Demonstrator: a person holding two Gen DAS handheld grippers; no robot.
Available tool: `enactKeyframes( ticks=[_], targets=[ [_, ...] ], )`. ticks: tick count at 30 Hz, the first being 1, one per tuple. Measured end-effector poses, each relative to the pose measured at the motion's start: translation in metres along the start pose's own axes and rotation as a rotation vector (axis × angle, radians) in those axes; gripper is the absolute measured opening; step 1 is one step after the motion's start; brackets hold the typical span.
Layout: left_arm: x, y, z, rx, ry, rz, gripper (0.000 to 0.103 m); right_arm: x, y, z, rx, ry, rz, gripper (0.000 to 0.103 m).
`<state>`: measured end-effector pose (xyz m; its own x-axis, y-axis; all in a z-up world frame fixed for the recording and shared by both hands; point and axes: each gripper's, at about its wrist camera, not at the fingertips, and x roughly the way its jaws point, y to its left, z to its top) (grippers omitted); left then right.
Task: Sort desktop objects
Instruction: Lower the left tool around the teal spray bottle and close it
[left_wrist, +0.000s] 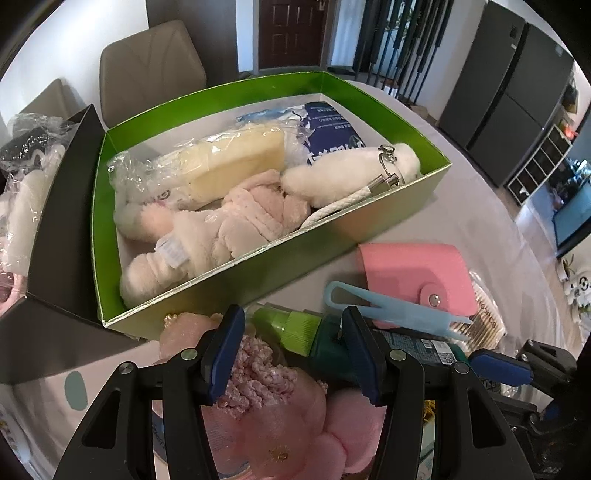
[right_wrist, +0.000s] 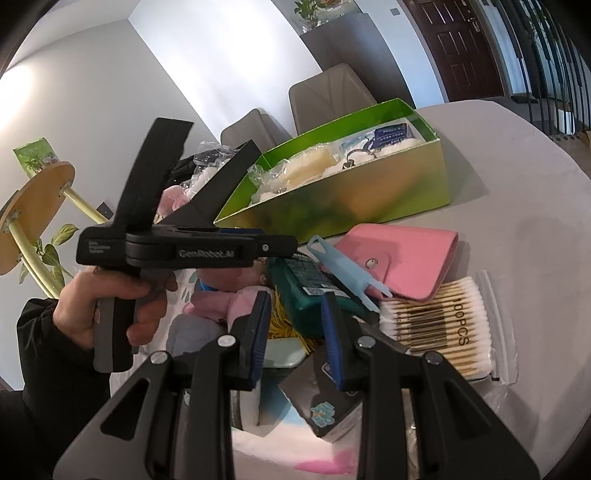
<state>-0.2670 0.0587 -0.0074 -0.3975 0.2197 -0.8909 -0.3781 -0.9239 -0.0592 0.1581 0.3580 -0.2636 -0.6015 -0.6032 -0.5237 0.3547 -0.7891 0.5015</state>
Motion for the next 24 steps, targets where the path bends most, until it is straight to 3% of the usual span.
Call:
enactKeyframes(
  ticks=[8, 15, 24],
  targets=[
    [0.004, 0.003, 0.007, -0.001, 0.082, -0.046, 0.057, 0.0, -0.002, 0.0, 0.017, 0.025, 0.003, 0.028],
    [0.011, -0.01, 0.007, 0.06, 0.137, -0.049, 0.078, 0.006, -0.004, -0.002, 0.034, 0.047, 0.01, 0.028],
    [0.015, -0.007, 0.015, 0.064, 0.185, -0.043, 0.079, 0.01, -0.004, -0.002, 0.033, 0.052, 0.019, 0.028]
  ],
)
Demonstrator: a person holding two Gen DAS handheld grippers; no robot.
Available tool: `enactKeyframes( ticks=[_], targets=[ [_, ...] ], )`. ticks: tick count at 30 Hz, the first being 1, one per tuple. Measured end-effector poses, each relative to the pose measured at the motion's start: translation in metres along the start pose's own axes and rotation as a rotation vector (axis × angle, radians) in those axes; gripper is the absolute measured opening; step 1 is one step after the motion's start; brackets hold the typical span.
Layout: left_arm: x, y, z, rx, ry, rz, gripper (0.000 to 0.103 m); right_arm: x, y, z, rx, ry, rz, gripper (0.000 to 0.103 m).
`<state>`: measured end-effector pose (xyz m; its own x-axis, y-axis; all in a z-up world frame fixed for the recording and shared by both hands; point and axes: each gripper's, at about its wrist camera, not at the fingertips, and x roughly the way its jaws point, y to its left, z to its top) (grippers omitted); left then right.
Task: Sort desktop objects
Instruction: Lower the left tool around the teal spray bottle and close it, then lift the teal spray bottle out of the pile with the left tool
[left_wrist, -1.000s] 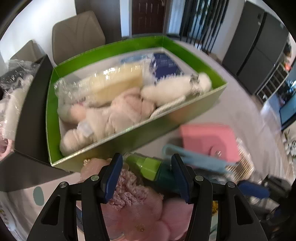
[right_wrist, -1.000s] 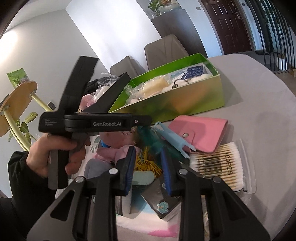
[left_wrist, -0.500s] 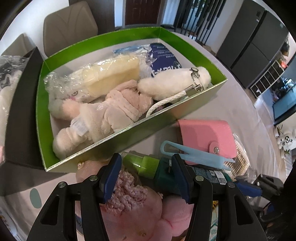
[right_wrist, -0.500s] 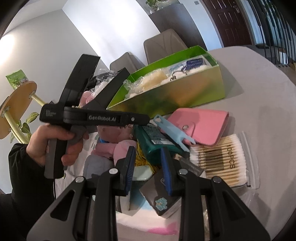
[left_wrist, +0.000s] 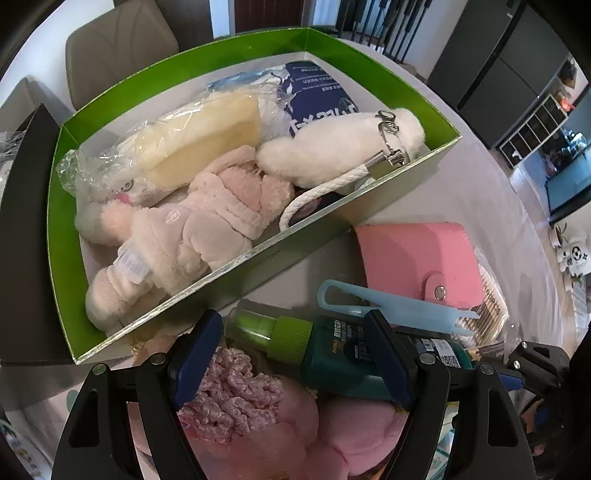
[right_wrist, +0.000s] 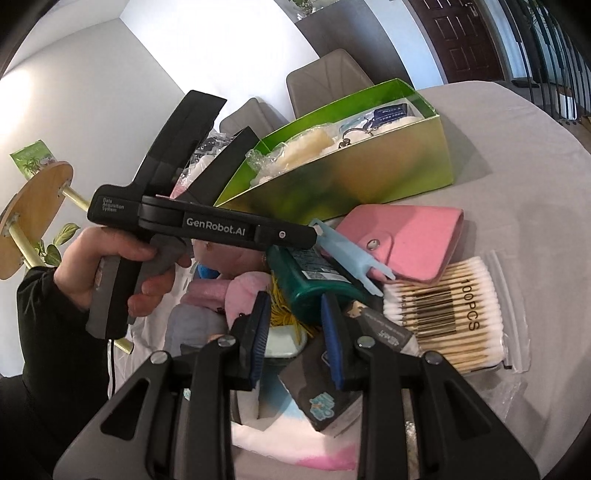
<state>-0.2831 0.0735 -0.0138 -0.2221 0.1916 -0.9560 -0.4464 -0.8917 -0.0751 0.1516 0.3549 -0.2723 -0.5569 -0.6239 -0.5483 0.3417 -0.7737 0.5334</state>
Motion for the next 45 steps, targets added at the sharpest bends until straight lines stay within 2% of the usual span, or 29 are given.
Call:
enactKeyframes(
  ticks=[8, 18, 26, 31, 36, 45],
  targets=[
    [-0.004, 0.001, -0.002, -0.001, 0.042, -0.013, 0.082, 0.001, 0.0, -0.001, -0.004, 0.004, 0.004, 0.028],
    [-0.004, -0.002, -0.013, -0.011, 0.015, -0.042, 0.085, 0.002, -0.001, 0.002, -0.009, 0.006, -0.007, 0.028],
    [-0.033, 0.008, -0.042, -0.095, -0.07, -0.078, 0.085, -0.001, 0.0, 0.003, -0.012, -0.004, -0.027, 0.031],
    [-0.046, 0.011, -0.04, -0.111, -0.128, -0.061, 0.085, -0.007, 0.004, 0.005, -0.024, -0.026, -0.037, 0.031],
    [-0.042, 0.007, -0.039, -0.124, -0.172, -0.054, 0.085, -0.014, 0.011, 0.006, -0.04, -0.044, -0.051, 0.031],
    [-0.063, 0.001, -0.053, -0.151, -0.253, -0.057, 0.085, -0.029, 0.026, 0.008, -0.064, -0.074, -0.064, 0.031]
  ],
)
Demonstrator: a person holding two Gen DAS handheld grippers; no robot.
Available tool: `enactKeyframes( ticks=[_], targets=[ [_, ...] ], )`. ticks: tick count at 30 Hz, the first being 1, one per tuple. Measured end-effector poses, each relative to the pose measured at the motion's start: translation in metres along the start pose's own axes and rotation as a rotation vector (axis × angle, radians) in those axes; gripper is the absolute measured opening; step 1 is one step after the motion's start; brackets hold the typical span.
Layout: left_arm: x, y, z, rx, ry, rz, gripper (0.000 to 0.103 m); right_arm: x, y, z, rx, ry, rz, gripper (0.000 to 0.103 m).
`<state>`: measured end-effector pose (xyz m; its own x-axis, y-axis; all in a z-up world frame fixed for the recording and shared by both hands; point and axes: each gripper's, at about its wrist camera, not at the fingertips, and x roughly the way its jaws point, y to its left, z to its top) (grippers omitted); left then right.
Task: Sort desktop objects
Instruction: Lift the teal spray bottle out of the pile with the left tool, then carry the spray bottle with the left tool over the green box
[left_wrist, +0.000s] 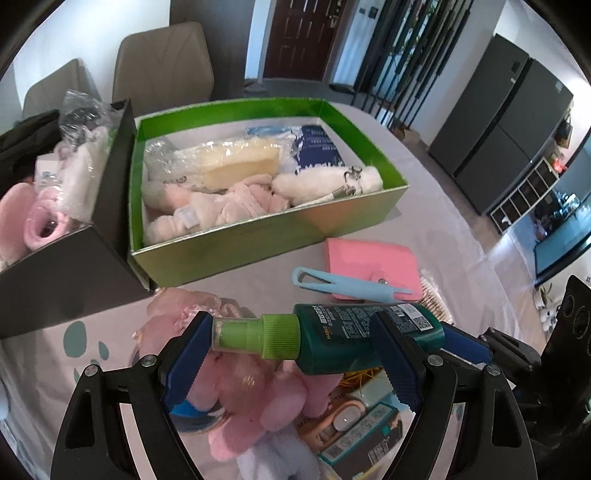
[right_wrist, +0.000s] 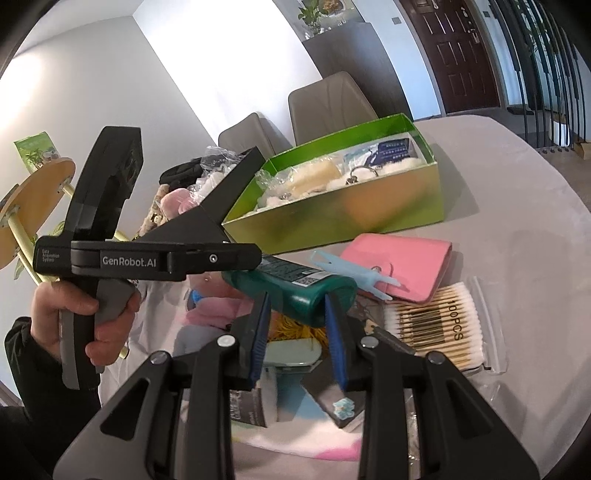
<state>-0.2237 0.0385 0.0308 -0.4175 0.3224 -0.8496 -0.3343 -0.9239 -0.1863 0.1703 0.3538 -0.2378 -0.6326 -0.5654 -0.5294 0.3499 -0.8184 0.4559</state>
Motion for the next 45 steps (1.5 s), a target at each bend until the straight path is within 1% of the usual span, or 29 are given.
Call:
enactKeyframes(
  ticks=[8, 13, 22, 32, 38, 45],
  targets=[
    [-0.026, -0.001, -0.004, -0.01, -0.081, -0.001, 0.085, -0.014, 0.018, 0.006, -0.045, -0.042, -0.021, 0.031],
    [-0.042, 0.0, -0.005, -0.019, -0.131, -0.013, 0.085, -0.023, 0.031, 0.012, -0.083, -0.074, -0.036, 0.033],
    [-0.072, 0.001, -0.01, -0.035, -0.222, -0.027, 0.085, -0.035, 0.05, 0.028, -0.137, -0.125, -0.067, 0.033],
    [-0.105, 0.0, -0.014, -0.053, -0.305, -0.04, 0.085, -0.049, 0.071, 0.05, -0.168, -0.195, -0.072, 0.034],
    [-0.12, -0.005, -0.012, -0.046, -0.344, -0.03, 0.085, -0.058, 0.079, 0.058, -0.182, -0.228, -0.075, 0.034],
    [-0.133, -0.011, -0.002, -0.041, -0.392, -0.022, 0.085, -0.066, 0.085, 0.069, -0.195, -0.272, -0.08, 0.036]
  ],
)
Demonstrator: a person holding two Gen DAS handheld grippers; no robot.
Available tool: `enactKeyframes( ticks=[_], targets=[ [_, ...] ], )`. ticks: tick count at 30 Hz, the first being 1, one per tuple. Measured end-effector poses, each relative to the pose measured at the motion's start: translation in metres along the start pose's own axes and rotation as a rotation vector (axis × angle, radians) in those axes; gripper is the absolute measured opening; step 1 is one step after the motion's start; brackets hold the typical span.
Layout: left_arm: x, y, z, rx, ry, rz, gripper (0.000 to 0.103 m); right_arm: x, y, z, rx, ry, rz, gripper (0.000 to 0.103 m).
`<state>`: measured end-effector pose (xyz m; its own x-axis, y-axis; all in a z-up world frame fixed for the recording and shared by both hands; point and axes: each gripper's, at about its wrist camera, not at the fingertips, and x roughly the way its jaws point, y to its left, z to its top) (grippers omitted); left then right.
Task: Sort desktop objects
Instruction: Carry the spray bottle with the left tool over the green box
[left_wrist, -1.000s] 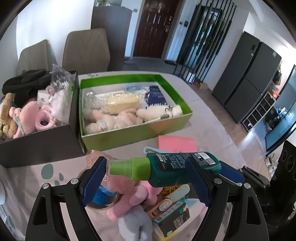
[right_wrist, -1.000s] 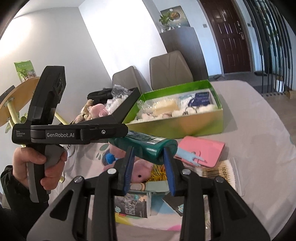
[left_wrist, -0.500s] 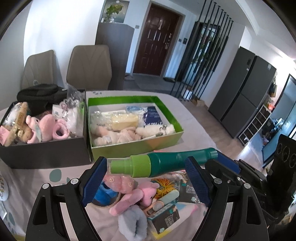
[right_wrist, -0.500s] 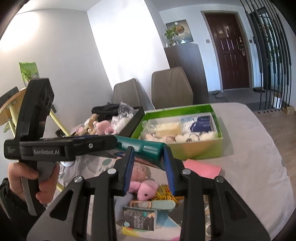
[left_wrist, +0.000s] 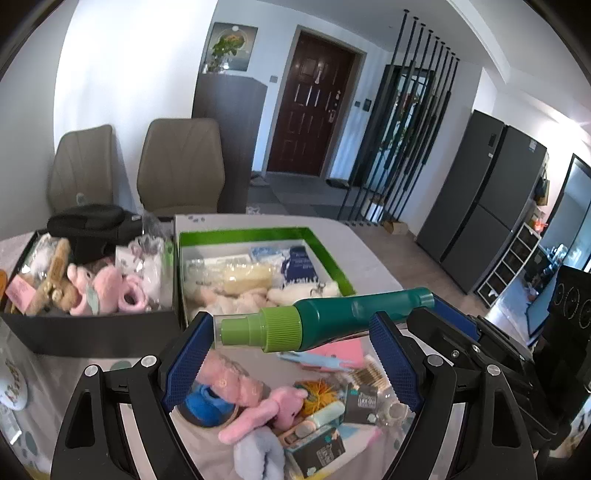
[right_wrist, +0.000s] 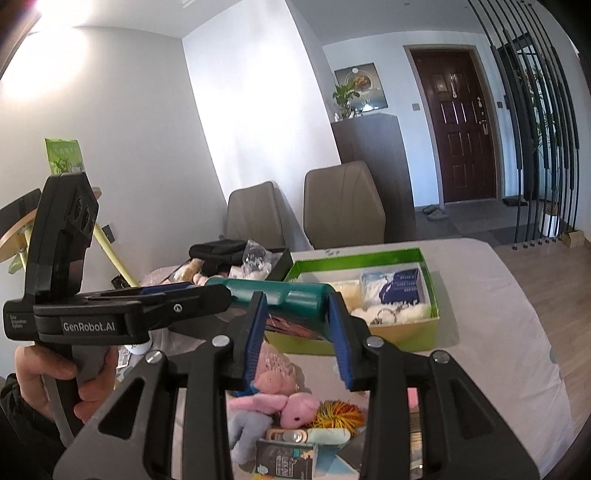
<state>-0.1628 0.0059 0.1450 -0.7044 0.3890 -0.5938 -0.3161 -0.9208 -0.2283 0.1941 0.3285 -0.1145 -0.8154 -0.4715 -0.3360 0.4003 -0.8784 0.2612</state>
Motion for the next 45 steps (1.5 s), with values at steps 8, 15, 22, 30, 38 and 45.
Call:
enactKeyframes(
  ticks=[8, 15, 22, 30, 38, 45],
  targets=[
    [-0.005, -0.007, 0.022, 0.017, -0.055, 0.007, 0.085, -0.001, -0.001, 0.022, -0.014, -0.057, -0.01, 0.036],
    [-0.008, -0.01, 0.041, 0.03, -0.099, 0.005, 0.085, 0.0, -0.004, 0.043, -0.023, -0.111, -0.013, 0.036],
    [-0.004, -0.008, 0.058, 0.033, -0.129, 0.0, 0.085, 0.005, -0.008, 0.058, -0.021, -0.152, -0.005, 0.036],
    [0.006, -0.007, 0.072, 0.039, -0.145, 0.006, 0.085, 0.021, -0.016, 0.063, 0.004, -0.164, 0.007, 0.038],
    [0.025, -0.002, 0.082, 0.034, -0.137, 0.006, 0.085, 0.034, -0.023, 0.066, 0.022, -0.175, 0.009, 0.038],
    [0.038, 0.002, 0.095, 0.032, -0.138, 0.0, 0.085, 0.048, -0.031, 0.077, 0.041, -0.188, 0.013, 0.038]
  ],
)
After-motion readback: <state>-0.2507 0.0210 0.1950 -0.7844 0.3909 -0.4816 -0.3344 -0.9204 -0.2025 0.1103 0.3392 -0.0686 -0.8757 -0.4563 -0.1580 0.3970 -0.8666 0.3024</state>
